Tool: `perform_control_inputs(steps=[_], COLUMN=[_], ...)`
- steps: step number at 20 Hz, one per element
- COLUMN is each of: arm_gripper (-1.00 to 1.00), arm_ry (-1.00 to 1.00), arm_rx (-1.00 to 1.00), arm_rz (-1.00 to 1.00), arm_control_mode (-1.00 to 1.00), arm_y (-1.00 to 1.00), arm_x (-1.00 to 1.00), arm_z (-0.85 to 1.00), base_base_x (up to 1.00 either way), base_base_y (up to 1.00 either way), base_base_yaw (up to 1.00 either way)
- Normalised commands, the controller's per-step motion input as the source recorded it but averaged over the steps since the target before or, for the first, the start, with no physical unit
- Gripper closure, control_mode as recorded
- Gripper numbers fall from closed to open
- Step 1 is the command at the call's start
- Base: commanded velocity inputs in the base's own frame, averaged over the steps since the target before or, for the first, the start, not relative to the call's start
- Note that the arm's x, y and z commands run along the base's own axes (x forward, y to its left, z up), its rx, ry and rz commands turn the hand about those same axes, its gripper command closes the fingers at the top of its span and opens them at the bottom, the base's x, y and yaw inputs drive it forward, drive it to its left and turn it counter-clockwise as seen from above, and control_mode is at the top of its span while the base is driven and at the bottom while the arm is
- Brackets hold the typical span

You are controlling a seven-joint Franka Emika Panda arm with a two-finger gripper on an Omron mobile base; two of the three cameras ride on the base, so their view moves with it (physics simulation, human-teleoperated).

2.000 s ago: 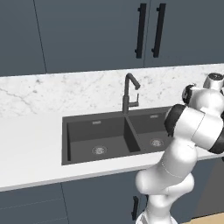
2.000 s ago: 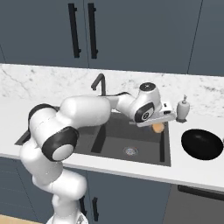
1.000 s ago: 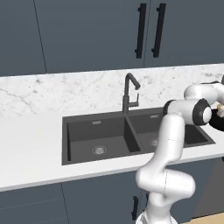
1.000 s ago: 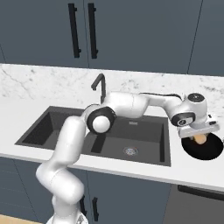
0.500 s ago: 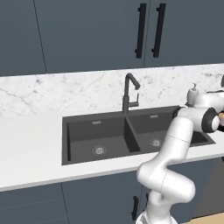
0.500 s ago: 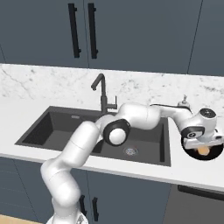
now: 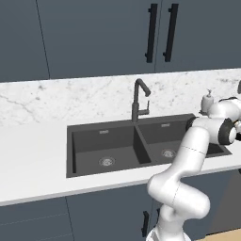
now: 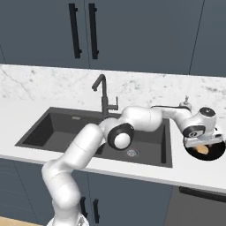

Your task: Pick the squash from the sink and place it in the bowl. Then pick the bowl and place it in the microwave. Then close the microwave door and press the start button.

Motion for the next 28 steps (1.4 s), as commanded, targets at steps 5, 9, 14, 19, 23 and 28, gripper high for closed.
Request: perform_control_inputs(steps=[5,9,14,19,23,28], arm_gripper=[-1.0,-1.0,-1.0,-1.0,-1.0,-1.0], arm_ry=[0.0,0.03,0.05,0.04,0.09,0.04], arm_rx=[0.0,-0.06,-0.18,-0.21,-0.17,-0.08], arm_rz=[0.0,0.06,0.06,0.0,0.0,0.0], arm_control_mode=[-1.0,-1.0,-1.0,-1.0,-1.0,-1.0], arm_y=[0.12,0.94,0.89,0.05,0.0,-0.09], arm_x=[-0.03,-0.53,-0.1,0.37,0.5,0.37], arm_z=[0.52,0.01,-0.42,-0.26,-0.55,-0.39], base_base_x=[0.0,0.0,0.0,0.0,0.0,0.0], base_base_y=[0.0,0.0,0.0,0.0,0.0,0.0], base_base_yaw=[0.0,0.0,0.0,0.0,0.0,0.0])
